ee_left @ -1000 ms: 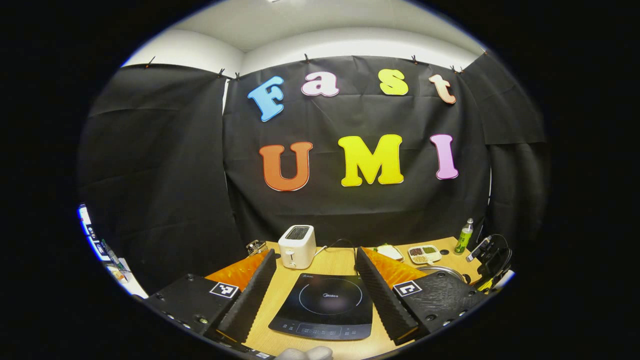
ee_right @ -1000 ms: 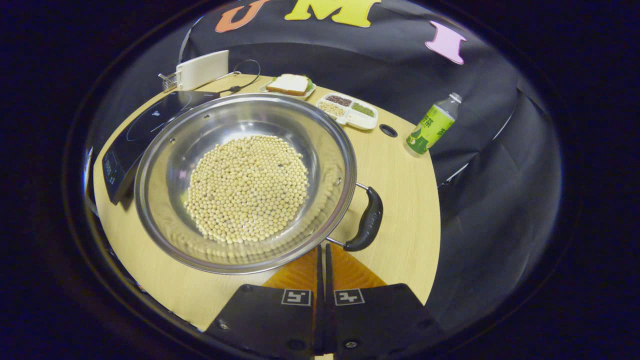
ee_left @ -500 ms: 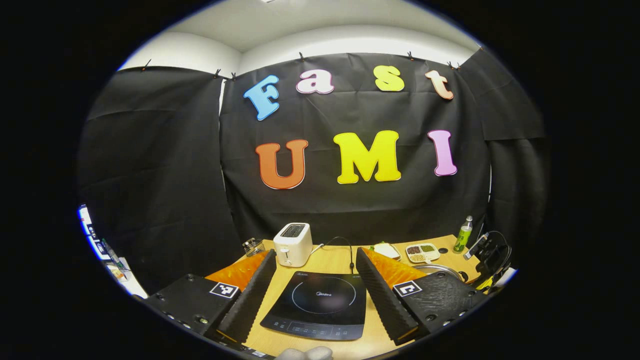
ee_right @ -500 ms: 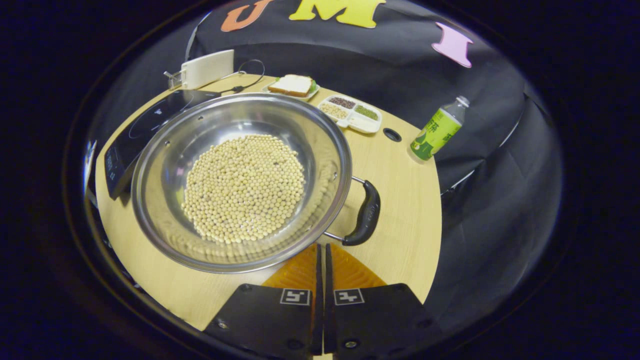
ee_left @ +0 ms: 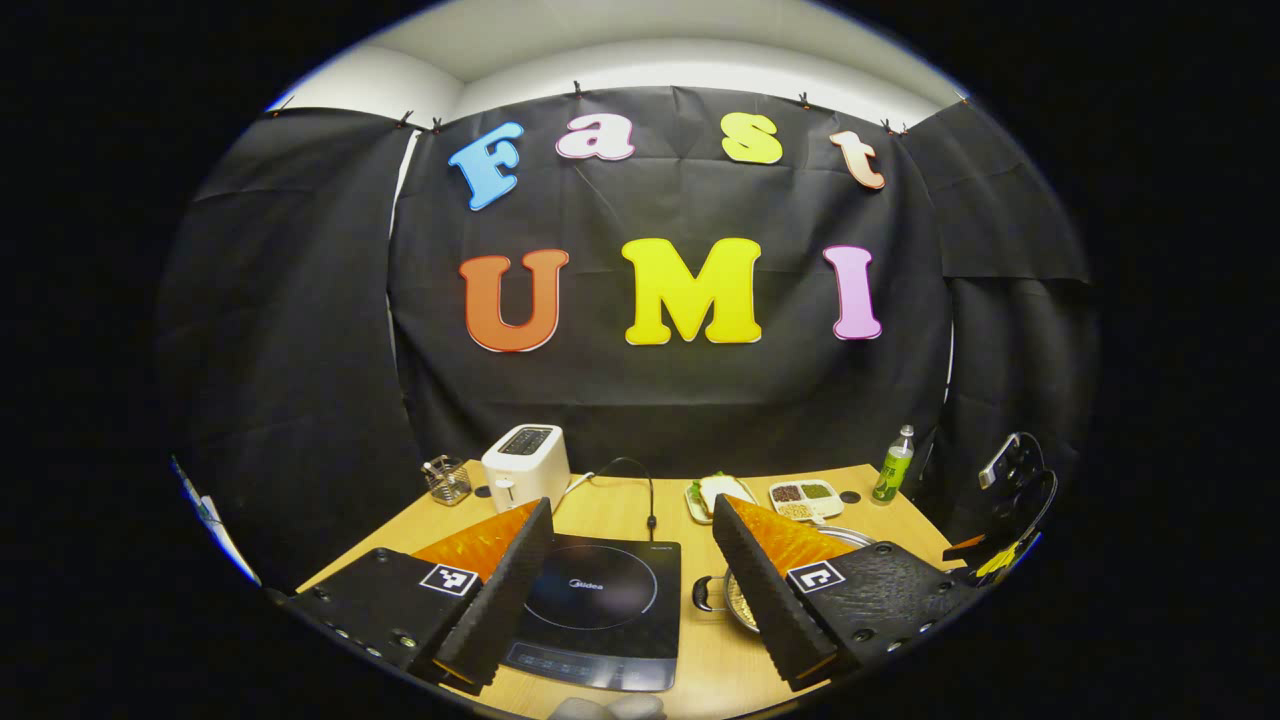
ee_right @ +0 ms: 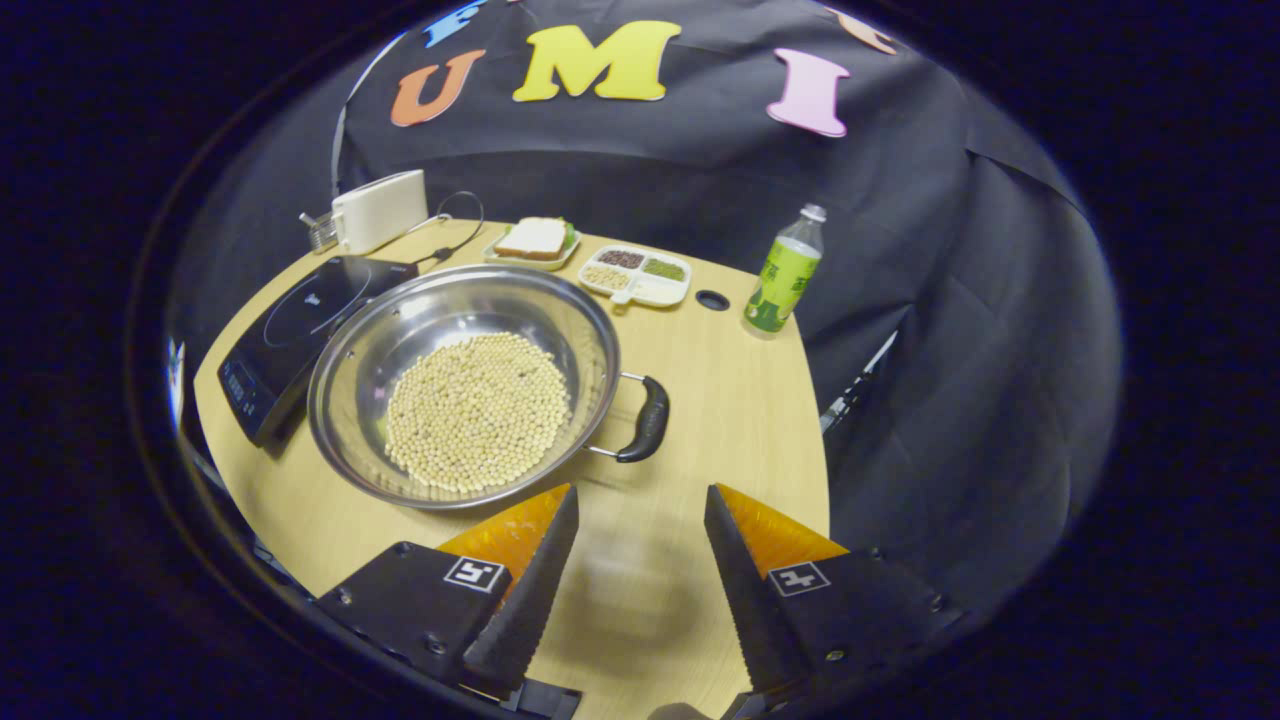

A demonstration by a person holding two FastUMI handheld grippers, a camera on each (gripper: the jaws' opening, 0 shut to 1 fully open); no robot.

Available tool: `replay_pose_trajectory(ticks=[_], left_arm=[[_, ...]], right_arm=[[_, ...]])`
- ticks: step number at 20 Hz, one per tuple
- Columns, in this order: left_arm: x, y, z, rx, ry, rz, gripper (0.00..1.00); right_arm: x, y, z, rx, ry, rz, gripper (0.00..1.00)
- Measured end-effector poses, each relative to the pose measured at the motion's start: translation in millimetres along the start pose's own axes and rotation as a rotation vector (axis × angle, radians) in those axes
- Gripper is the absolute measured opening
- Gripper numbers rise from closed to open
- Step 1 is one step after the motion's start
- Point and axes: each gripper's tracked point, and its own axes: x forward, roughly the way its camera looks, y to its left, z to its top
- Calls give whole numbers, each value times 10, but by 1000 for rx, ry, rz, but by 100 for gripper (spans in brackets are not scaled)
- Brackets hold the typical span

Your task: First push the handle of the pot to place it horizontally, then grasp the pot with both hands and set it on the induction cooktop.

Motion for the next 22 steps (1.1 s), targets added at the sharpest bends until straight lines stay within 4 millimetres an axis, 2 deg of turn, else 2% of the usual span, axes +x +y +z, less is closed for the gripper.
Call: replay_pose_trajectory(ticks=[2,3,4,5,8,9,10,12,17,19,22], left_arm=[[159,-139,-146,-3,24,-34,96],[246,-209,-243,-6,42,-48,97],[330,-276,-332,-7,65,-58,97],[408,-355,-446,-4,86,-77,96],[655,-521,-740,-6,141,-95,96],[717,-576,-855,-5,160,-98,96],[783,-628,-950,-3,177,-98,96],[903,-732,-1116,-5,201,-105,96],[1190,-929,-1612,-10,271,-118,97],[1297,-934,-1845,-25,320,-101,96],[1428,-940,-2051,-30,351,-85,97]], right_arm=[[-87,-93,126,44,-39,-19,86],[-128,-120,188,61,-55,-24,82],[-150,-131,256,72,-74,-22,86],[-161,-136,306,79,-86,-20,83],[-124,-145,384,91,-100,-17,83],[-84,-135,377,101,-95,-15,83],[-28,-96,389,115,-88,-1,90],[95,-26,383,137,-73,23,95],[478,73,408,161,-50,48,95],[644,104,384,172,-23,50,95],[836,167,374,179,-2,51,95]])
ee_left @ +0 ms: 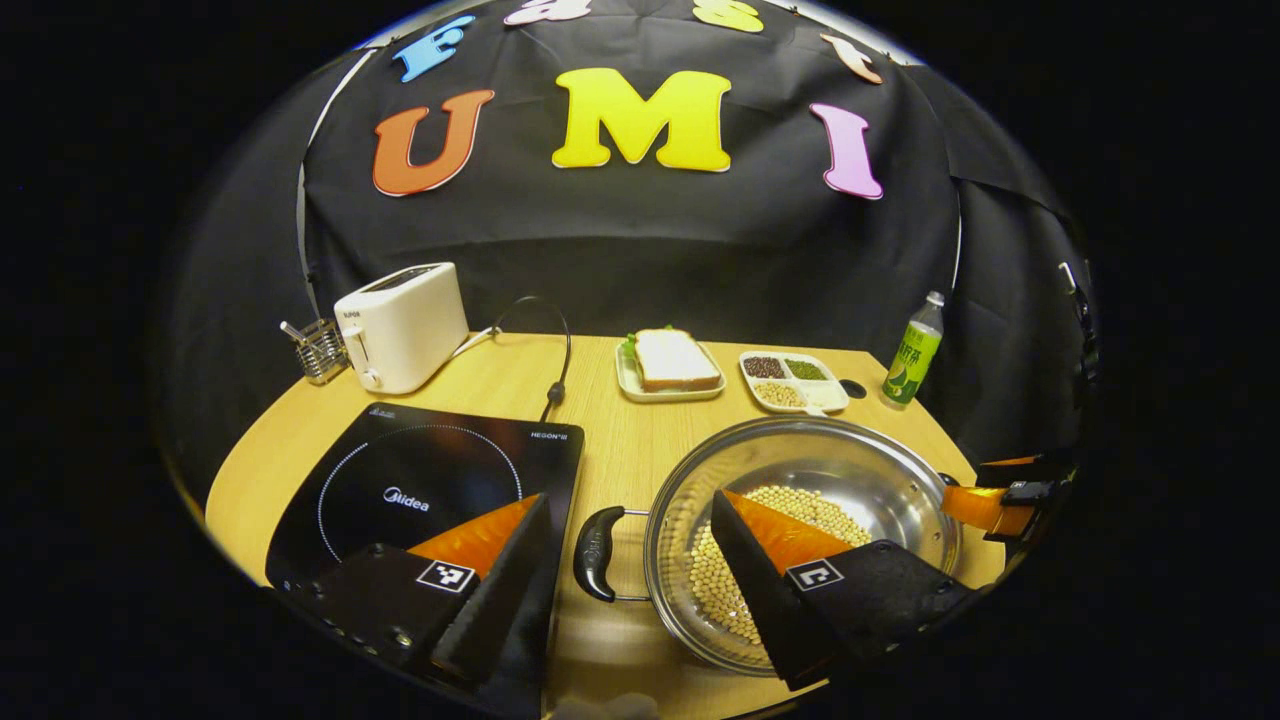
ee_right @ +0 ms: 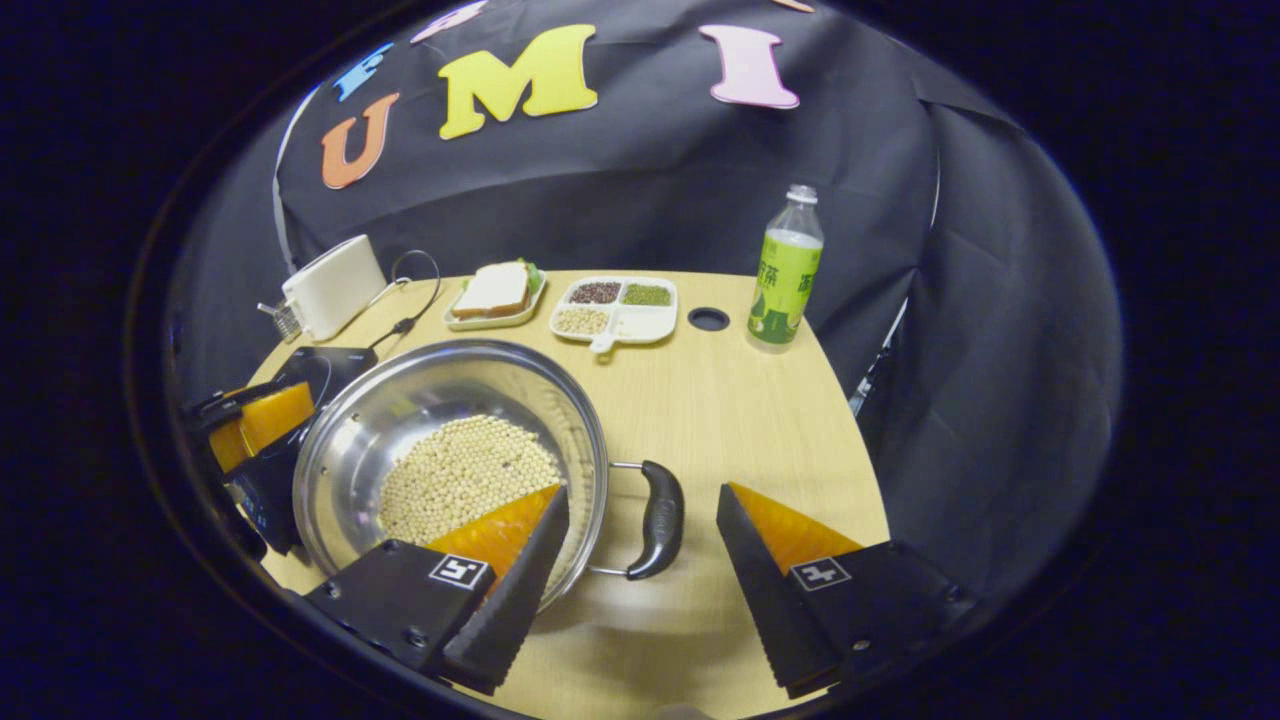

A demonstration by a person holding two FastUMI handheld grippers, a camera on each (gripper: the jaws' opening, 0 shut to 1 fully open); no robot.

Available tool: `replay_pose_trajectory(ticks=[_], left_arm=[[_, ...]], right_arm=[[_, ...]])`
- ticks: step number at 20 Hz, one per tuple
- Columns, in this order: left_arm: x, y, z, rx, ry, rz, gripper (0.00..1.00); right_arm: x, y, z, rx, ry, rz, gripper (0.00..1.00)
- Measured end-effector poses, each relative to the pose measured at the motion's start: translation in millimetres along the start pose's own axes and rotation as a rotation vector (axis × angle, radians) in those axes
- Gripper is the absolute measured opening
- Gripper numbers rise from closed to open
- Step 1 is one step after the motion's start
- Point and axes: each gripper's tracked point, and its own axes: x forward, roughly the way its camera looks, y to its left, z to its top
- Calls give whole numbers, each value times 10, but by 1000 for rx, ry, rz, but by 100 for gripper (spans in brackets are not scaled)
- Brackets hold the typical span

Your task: First push the handle of the pot to place it horizontally, then grasp the pot with both hands and set it on the induction cooktop.

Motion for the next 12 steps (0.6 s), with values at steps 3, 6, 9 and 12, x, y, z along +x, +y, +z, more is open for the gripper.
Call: replay_pose_trajectory(ticks=[3,6,9,12], left_arm=[[150,6,-162,12,48,10,97],[266,-48,-345,-7,111,-8,97],[348,-53,-443,-10,142,-2,98],[366,-66,-435,26,140,-1,97]], right_arm=[[152,9,-41,-2,25,-5,95],[249,43,-116,0,59,8,96],[306,48,-147,4,75,8,96],[366,76,-201,3,97,14,96]])
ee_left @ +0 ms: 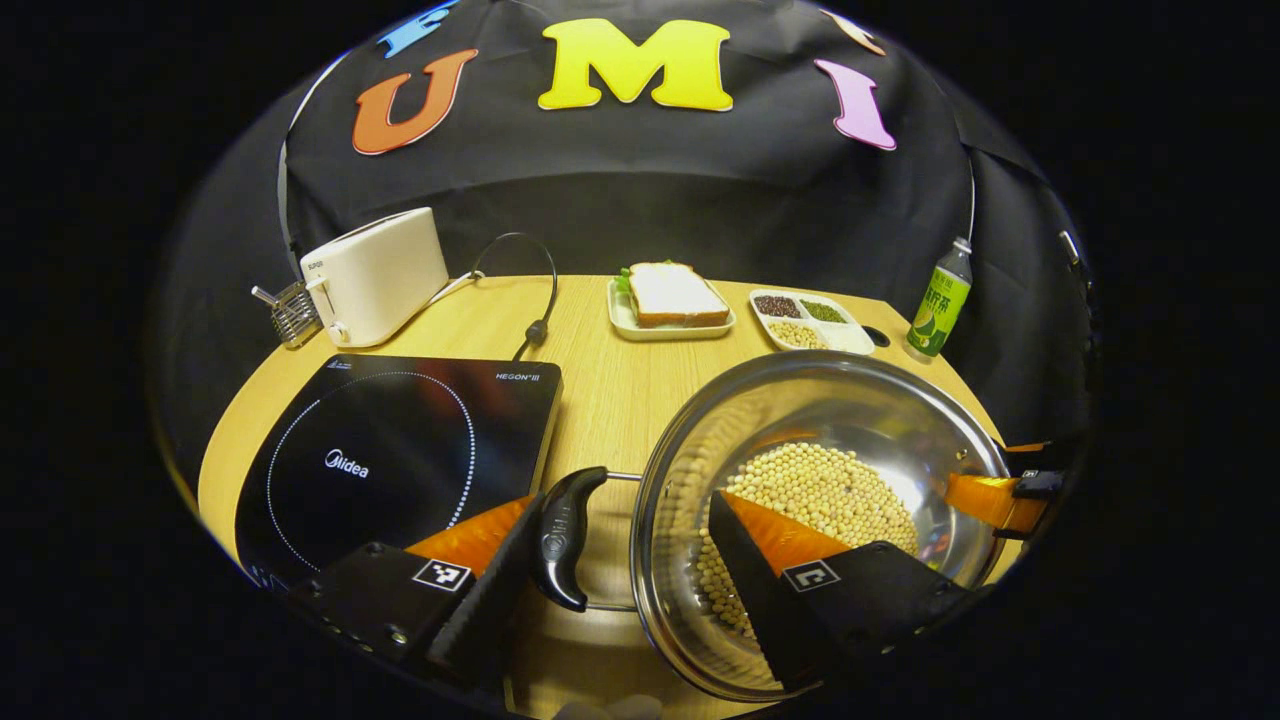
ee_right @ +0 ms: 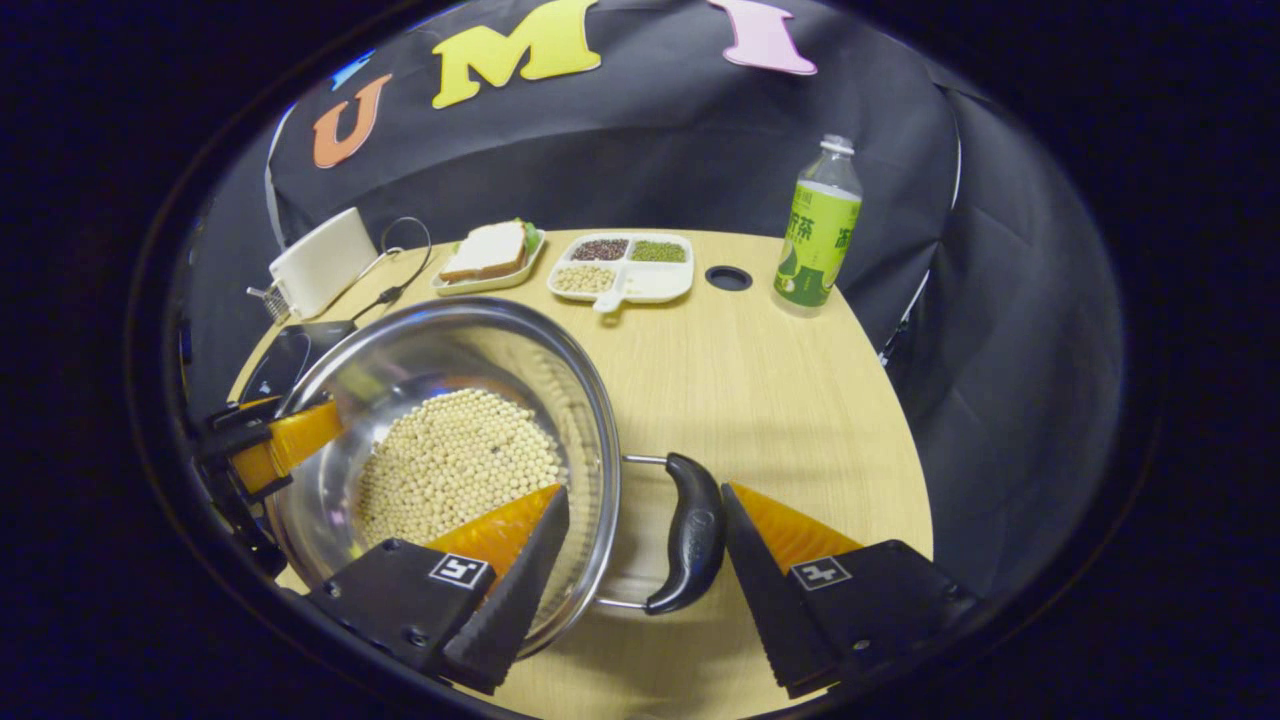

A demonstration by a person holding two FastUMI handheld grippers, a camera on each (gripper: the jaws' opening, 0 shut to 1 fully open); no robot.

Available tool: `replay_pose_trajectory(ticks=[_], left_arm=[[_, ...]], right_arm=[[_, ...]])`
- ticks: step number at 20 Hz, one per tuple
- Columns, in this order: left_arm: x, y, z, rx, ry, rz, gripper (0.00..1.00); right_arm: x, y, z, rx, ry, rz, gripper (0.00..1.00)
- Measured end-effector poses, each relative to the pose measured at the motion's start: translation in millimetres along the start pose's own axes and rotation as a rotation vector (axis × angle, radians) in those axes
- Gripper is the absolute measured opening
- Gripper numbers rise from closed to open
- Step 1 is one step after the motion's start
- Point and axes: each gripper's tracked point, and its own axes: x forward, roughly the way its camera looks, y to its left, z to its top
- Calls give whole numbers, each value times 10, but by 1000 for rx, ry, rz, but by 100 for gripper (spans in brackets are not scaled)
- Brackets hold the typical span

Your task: First push the handle of the pot to place it horizontally, then grasp the pot with both hands and set it on the induction cooktop.

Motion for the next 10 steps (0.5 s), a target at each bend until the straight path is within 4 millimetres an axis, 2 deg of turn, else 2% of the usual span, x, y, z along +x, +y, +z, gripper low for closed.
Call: replay_pose_trajectory(ticks=[4,5,6,7,8,10], left_arm=[[28,19,-61,76,34,64,97],[66,28,-65,84,38,78,100],[80,48,-78,95,43,92,85],[79,86,-89,108,53,105,95],[77,99,-91,117,57,106,88],[71,95,-82,115,68,102,83]], right_arm=[[95,-8,-147,9,56,-20,93],[91,-31,-132,17,49,-29,84],[91,-8,-159,21,57,-31,84],[90,-15,-162,25,55,-31,83],[81,-18,-172,30,62,-30,82],[79,-17,-184,41,76,-33,80]])
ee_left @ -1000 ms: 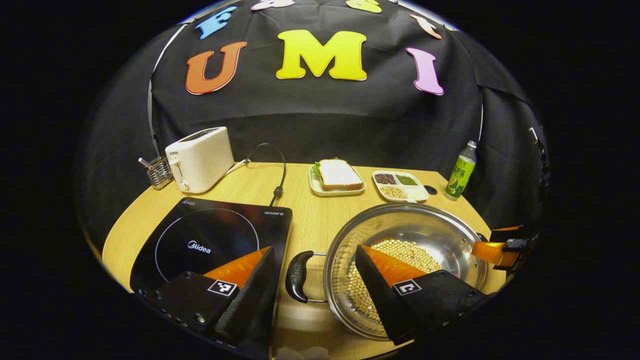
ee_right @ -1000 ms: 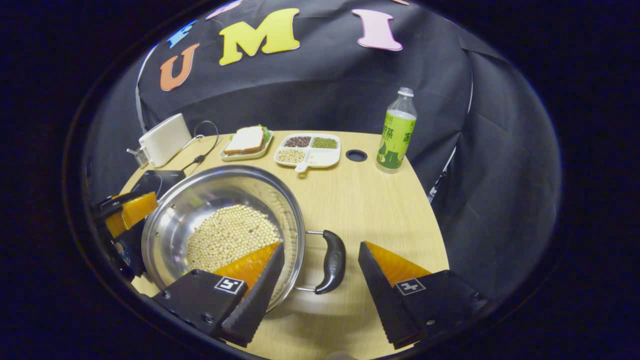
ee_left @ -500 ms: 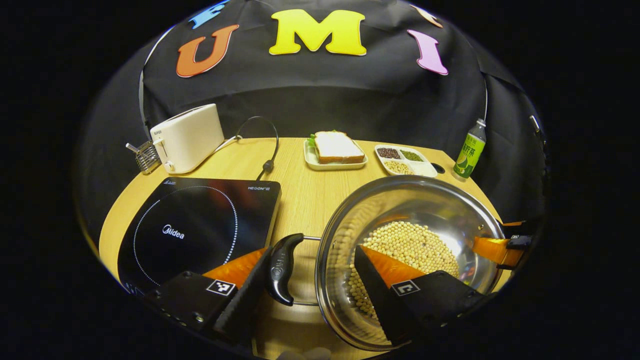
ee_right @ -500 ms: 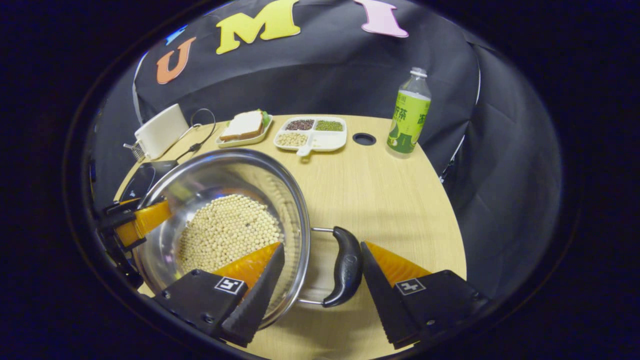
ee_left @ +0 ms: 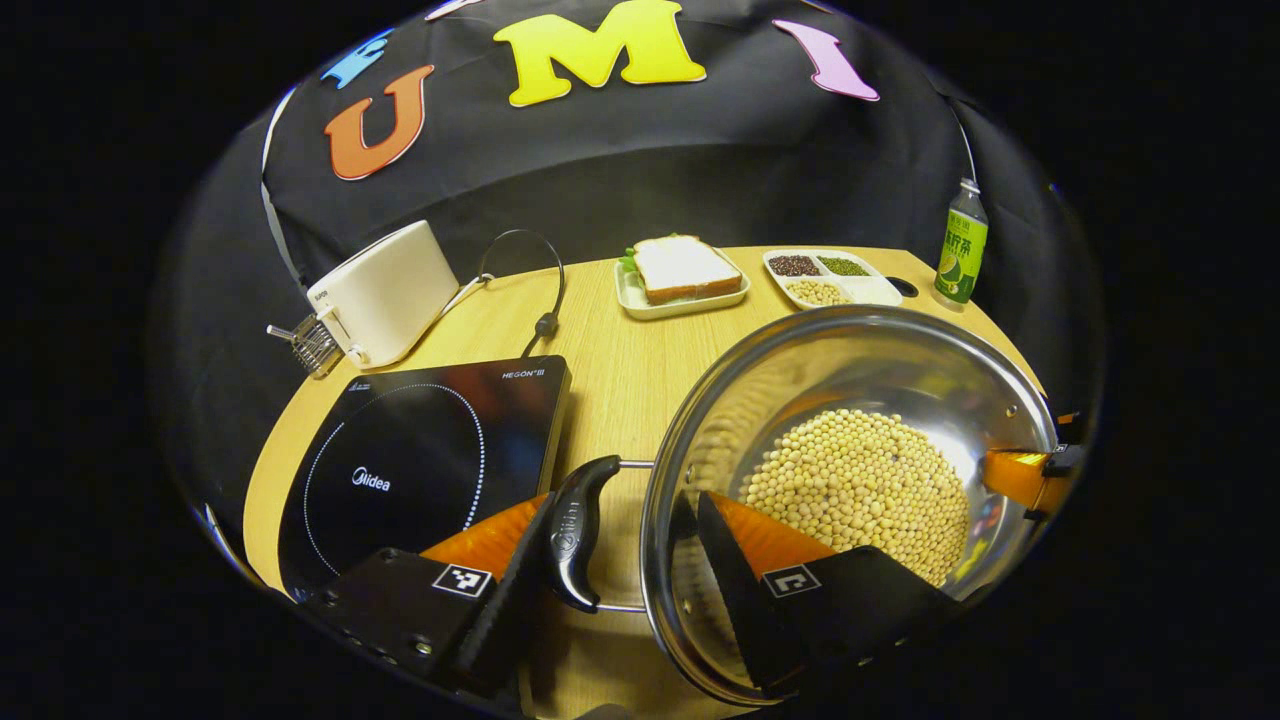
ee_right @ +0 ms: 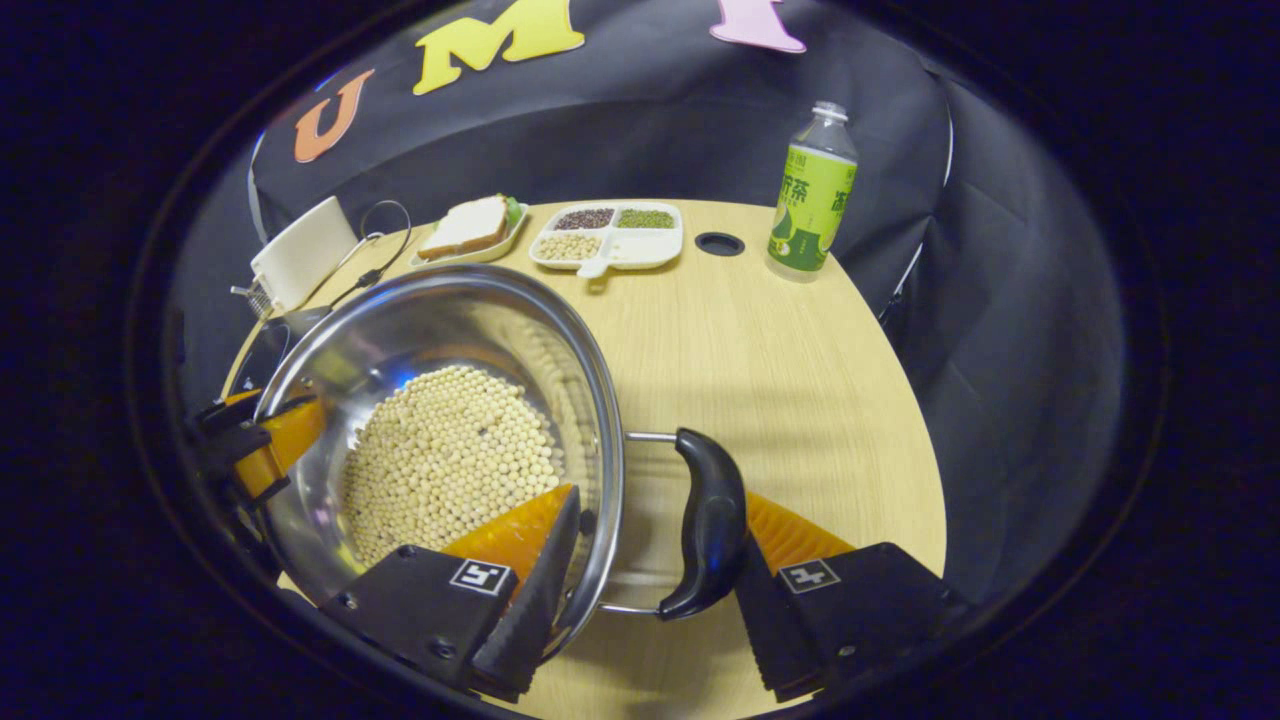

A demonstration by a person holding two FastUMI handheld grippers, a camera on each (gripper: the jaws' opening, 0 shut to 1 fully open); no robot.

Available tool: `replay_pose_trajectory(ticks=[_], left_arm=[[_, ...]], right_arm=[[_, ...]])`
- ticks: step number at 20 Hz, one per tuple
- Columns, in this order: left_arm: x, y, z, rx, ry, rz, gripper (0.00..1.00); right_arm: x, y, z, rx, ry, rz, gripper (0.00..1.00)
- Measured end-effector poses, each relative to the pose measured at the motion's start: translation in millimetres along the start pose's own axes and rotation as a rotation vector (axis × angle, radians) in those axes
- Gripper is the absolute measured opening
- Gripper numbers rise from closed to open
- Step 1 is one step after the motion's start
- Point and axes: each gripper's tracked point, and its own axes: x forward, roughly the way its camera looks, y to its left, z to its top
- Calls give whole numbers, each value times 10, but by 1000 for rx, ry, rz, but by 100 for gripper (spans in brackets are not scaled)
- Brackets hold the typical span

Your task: First push the handle of the pot to place it horizontally, then grasp the pot with both hands and set it on the induction cooktop.

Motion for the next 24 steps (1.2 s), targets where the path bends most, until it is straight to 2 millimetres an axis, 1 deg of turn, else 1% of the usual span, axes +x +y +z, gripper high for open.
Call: replay_pose_trajectory(ticks=[5,6,7,10,12,14,16,17,19,22,24], left_arm=[[6,-12,-3,-17,13,-7,79],[8,-5,8,-16,10,-9,79],[1,-13,1,-21,10,-12,79],[-19,-14,2,-25,9,-18,75],[-11,-18,6,-38,8,-30,73],[-40,-22,-13,-40,14,-40,71],[-46,-13,12,-37,5,-43,69],[-82,2,26,-38,-1,-45,69],[-122,37,81,-31,-22,-47,69],[-217,96,106,-49,-20,-53,68],[-302,177,144,-57,-26,-50,68]], right_arm=[[-25,3,-15,75,49,14,77],[-32,9,-41,103,79,30,75],[-33,17,-22,143,89,45,73],[-46,12,-8,140,83,56,63],[-45,23,-11,152,77,62,60],[-53,28,-9,153,67,65,59],[-70,35,-4,153,58,65,58],[-84,46,-1,148,55,71,58],[-149,57,42,151,44,74,58],[-274,136,104,133,31,71,58],[-349,213,147,125,21,73,58]])
